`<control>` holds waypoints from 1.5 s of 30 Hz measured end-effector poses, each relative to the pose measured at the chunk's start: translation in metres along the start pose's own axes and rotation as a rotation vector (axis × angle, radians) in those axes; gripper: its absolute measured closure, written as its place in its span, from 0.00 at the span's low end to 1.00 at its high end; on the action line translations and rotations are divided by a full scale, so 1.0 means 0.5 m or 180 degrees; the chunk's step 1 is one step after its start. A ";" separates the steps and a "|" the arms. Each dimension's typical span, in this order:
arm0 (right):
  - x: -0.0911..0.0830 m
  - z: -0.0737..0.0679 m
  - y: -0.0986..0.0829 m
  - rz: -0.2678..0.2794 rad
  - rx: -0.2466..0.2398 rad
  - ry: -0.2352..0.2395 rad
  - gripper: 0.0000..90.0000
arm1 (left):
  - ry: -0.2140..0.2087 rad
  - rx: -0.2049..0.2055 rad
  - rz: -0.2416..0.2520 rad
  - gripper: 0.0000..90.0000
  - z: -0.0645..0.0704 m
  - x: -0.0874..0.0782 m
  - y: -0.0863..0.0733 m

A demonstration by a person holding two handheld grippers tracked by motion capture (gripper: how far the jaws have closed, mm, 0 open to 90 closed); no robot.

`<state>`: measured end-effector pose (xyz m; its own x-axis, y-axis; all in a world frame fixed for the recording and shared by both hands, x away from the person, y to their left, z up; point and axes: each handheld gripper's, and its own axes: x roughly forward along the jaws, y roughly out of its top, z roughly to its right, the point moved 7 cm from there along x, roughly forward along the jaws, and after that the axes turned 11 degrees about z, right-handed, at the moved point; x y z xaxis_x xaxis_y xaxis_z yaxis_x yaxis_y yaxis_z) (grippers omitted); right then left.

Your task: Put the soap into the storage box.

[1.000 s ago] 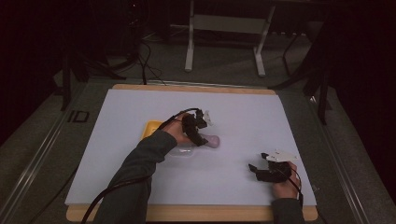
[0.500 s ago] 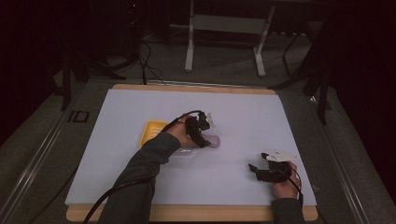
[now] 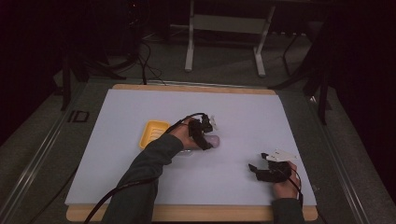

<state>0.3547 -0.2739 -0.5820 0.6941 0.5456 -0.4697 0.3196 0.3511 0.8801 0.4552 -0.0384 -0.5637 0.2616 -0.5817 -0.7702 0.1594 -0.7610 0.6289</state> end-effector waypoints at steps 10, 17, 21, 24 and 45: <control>0.000 0.000 0.000 -0.0001 -0.0003 0.0003 0.29 | 0.0022 -0.0127 -0.0050 0.36 -0.002 0.016 -0.002; 0.001 0.000 0.000 -0.0004 -0.0008 0.0005 0.29 | -0.0085 -0.0250 -0.0075 0.42 -0.003 0.017 -0.008; 0.001 0.000 0.000 -0.0010 -0.0009 0.0004 0.29 | -0.0150 -0.0290 -0.0122 0.49 0.001 0.015 -0.008; 0.001 0.000 0.000 -0.0010 -0.0010 0.0003 0.29 | -0.0163 -0.0295 -0.0152 0.52 0.002 0.014 -0.007; 0.002 -0.001 -0.001 -0.0033 -0.0019 0.0001 0.29 | -0.0162 -0.0399 -0.0252 0.53 0.001 0.017 -0.003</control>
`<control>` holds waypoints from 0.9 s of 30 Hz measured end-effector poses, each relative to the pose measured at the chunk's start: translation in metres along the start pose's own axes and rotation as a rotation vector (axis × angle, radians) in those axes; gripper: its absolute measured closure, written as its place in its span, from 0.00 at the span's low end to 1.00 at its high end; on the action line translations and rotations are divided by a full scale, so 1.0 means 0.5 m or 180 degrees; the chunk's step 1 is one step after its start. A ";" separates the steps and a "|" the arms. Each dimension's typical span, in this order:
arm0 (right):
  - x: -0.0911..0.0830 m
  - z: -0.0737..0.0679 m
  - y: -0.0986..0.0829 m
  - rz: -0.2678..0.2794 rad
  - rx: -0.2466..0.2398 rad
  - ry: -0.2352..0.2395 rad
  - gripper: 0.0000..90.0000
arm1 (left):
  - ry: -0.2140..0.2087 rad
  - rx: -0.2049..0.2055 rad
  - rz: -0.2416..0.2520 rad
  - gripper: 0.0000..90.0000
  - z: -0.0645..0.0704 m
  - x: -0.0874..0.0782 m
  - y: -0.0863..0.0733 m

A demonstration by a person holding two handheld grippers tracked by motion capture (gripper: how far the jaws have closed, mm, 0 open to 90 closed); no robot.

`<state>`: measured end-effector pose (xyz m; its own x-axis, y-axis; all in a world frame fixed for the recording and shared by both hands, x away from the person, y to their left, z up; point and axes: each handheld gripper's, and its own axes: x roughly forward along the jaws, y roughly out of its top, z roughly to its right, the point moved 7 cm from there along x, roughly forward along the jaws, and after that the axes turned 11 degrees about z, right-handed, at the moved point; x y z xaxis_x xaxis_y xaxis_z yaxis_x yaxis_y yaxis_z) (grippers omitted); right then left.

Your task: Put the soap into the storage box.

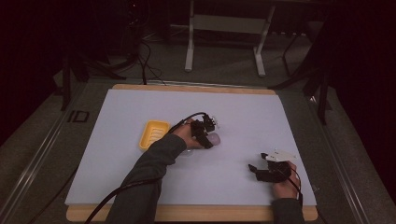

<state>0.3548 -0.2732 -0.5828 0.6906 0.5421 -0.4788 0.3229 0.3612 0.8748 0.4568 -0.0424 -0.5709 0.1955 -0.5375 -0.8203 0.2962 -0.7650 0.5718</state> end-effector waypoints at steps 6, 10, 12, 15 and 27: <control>0.001 -0.001 -0.001 -0.0013 -0.0011 0.0004 0.28 | 0.0028 0.0028 -0.0093 0.54 0.002 0.000 0.003; 0.001 -0.001 0.000 -0.0009 -0.0005 0.0007 0.28 | 0.0071 0.0062 -0.0148 0.54 0.004 0.000 0.005; 0.001 -0.001 0.000 -0.0010 -0.0006 0.0007 0.28 | 0.0073 0.0052 -0.0146 0.54 0.004 0.000 0.005; 0.001 -0.001 0.000 -0.0013 -0.0008 0.0006 0.28 | 0.0053 0.0047 -0.0151 0.54 0.006 0.000 0.006; 0.001 -0.001 0.000 -0.0010 -0.0003 0.0007 0.28 | 0.0050 0.0075 -0.0116 0.55 0.009 -0.007 0.010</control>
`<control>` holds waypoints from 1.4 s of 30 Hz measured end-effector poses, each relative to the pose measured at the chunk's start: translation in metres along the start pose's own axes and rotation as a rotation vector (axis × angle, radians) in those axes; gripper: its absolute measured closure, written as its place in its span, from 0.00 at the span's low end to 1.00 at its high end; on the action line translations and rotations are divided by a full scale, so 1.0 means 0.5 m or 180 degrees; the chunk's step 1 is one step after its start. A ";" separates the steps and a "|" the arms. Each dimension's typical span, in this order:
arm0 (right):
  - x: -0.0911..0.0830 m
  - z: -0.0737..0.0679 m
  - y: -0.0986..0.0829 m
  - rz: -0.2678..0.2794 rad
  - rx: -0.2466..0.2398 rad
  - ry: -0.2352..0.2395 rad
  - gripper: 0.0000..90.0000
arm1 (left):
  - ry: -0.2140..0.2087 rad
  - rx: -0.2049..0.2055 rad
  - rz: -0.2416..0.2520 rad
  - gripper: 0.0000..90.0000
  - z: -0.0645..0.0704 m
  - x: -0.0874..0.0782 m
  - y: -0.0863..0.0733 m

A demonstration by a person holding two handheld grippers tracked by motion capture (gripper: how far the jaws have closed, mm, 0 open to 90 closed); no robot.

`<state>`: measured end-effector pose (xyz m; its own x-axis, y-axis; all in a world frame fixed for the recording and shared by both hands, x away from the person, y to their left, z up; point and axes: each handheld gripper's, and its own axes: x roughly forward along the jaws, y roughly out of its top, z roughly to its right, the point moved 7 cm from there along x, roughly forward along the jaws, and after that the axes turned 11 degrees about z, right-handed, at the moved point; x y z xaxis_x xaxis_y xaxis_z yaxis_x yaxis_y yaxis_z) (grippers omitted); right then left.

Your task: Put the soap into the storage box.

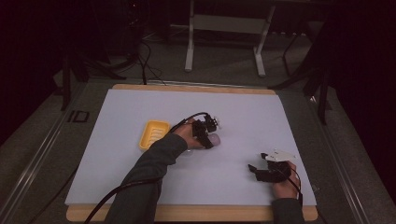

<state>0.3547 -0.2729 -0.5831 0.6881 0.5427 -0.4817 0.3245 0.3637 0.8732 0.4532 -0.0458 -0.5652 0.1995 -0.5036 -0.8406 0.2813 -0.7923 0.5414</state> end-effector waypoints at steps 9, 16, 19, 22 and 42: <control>0.000 0.000 0.000 0.0000 0.0000 -0.0003 0.28 | -0.0010 -0.0017 0.0059 0.55 -0.004 -0.021 0.005; 0.000 0.000 0.000 0.0000 -0.0003 -0.0003 0.28 | 0.0009 -0.0032 0.0087 0.55 -0.010 -0.039 0.003; 0.000 0.000 0.000 0.0001 -0.0003 -0.0004 0.28 | 0.0028 -0.0036 0.0087 0.55 -0.013 -0.048 0.001; 0.000 0.000 0.000 0.0002 -0.0003 -0.0005 0.28 | 0.0038 -0.0050 0.0095 0.55 -0.016 -0.055 -0.002; 0.000 0.000 0.000 0.0010 -0.0006 -0.0008 0.28 | 0.0083 -0.0114 0.0088 0.55 -0.030 -0.085 -0.022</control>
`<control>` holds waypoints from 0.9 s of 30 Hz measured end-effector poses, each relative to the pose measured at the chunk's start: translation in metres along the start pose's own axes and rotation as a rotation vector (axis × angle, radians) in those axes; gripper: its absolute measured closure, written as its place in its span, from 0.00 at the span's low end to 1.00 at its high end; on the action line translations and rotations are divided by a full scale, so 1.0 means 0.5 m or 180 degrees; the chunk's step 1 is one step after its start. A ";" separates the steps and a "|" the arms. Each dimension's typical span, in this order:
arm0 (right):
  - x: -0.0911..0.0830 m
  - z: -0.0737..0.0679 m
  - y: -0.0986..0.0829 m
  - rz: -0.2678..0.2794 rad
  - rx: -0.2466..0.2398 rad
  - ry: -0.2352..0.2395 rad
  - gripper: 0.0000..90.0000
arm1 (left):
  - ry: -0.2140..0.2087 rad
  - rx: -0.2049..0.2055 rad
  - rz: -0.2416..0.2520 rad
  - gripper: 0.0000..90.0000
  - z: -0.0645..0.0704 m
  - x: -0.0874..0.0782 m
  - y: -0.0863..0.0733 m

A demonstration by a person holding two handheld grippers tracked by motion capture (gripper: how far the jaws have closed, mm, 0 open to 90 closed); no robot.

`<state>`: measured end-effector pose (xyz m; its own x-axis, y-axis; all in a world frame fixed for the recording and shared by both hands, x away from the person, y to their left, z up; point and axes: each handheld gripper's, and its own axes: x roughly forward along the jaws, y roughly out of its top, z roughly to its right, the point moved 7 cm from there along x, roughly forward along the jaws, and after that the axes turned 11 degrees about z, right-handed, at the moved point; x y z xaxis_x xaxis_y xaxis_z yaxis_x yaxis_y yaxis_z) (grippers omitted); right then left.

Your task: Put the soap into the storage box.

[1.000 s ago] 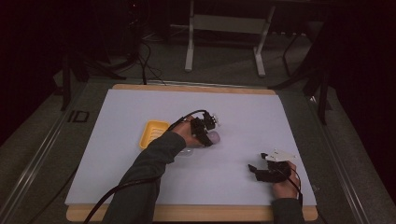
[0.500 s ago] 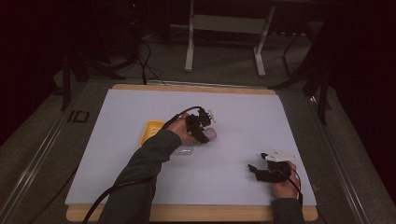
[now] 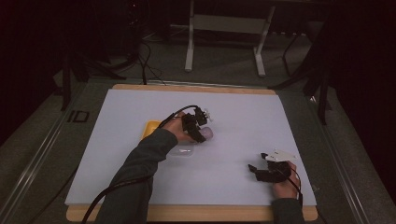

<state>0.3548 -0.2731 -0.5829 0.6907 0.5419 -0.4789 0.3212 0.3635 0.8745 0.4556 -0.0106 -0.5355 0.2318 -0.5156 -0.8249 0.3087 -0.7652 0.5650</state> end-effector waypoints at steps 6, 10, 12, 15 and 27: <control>-0.001 0.000 0.000 0.0007 0.0004 0.0000 0.28 | 0.0003 -0.0025 -0.0002 0.55 -0.006 -0.008 -0.007; 0.000 0.000 0.000 0.0006 0.0003 -0.0001 0.28 | 0.0023 -0.0040 0.0000 0.55 -0.010 -0.016 -0.012; 0.000 0.000 0.000 0.0006 0.0004 -0.0001 0.28 | 0.0036 -0.0061 0.0011 0.55 -0.012 -0.019 -0.015; -0.001 0.000 0.000 0.0006 0.0004 -0.0001 0.28 | 0.0042 -0.0055 0.0004 0.55 -0.016 -0.024 -0.019; -0.001 0.000 0.000 0.0011 0.0006 -0.0002 0.28 | 0.0098 -0.0114 0.0028 0.55 -0.028 -0.046 -0.028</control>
<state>0.3547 -0.2734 -0.5825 0.6922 0.5426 -0.4758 0.3201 0.3601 0.8763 0.4588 0.0173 -0.5243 0.2627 -0.5096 -0.8193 0.3391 -0.7462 0.5729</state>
